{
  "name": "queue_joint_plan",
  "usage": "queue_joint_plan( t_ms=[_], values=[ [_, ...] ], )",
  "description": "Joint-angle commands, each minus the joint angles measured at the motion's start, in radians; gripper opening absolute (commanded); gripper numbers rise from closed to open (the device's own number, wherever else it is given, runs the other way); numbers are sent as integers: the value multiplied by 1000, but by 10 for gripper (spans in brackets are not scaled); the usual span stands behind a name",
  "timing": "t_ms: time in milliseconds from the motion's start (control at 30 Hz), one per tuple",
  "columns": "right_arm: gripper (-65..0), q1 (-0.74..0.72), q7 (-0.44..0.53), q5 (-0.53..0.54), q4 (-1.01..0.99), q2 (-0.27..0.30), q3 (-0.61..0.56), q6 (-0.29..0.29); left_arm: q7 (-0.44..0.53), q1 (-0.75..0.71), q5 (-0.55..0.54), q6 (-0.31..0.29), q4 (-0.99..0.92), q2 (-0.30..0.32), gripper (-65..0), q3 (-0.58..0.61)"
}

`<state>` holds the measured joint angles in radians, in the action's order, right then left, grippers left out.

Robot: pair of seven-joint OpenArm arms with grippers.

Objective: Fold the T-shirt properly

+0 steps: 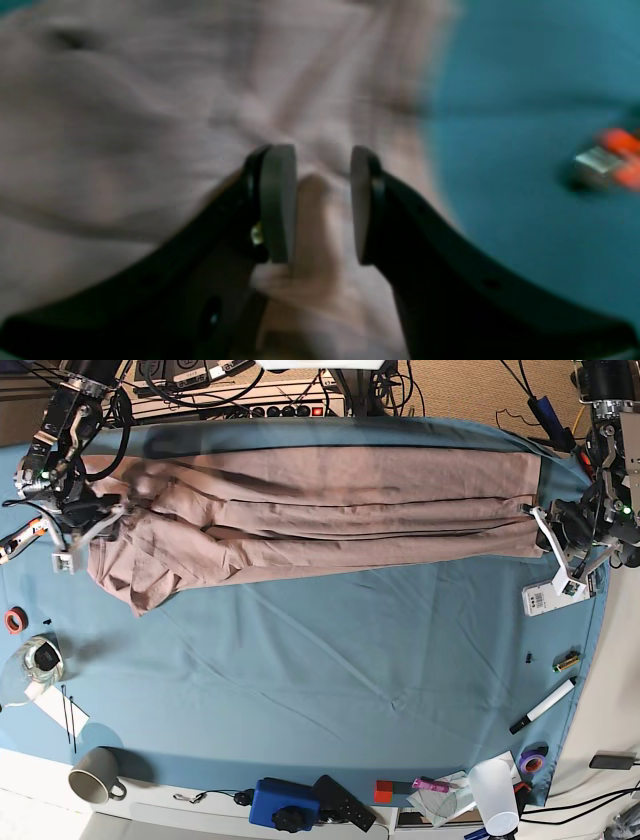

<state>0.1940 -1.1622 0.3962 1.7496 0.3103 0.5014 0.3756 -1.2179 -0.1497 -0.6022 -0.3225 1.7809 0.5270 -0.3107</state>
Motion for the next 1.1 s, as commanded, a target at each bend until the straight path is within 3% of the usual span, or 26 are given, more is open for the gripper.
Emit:
queue_joint_plan(
  t_ms=[0, 100, 267, 767, 900, 1067],
  values=[
    [-460, -9, 29, -8, 18, 17, 5, -4, 13, 11, 3, -1, 17, 18, -650, -7],
    [-460, -8, 31, 16, 18, 17, 5, 2, 13, 11, 3, -1, 17, 18, -650, -7],
    [-460, -9, 6, 192, 18, 17, 5, 100, 13, 11, 4, -1, 17, 18, -650, -7],
    [-458, -9, -40, 187, 18, 18, 5, 180, 13, 11, 3, -1, 17, 18, -650, -7],
    [-458, -18, -38, 179, 18, 19, 5, 180, 13, 11, 3, -1, 17, 18, -650, -7],
    [-458, -31, -31, 135, 18, 19, 4, 121, 14, 11, 2, -1, 17, 18, -650, -7]
  ],
)
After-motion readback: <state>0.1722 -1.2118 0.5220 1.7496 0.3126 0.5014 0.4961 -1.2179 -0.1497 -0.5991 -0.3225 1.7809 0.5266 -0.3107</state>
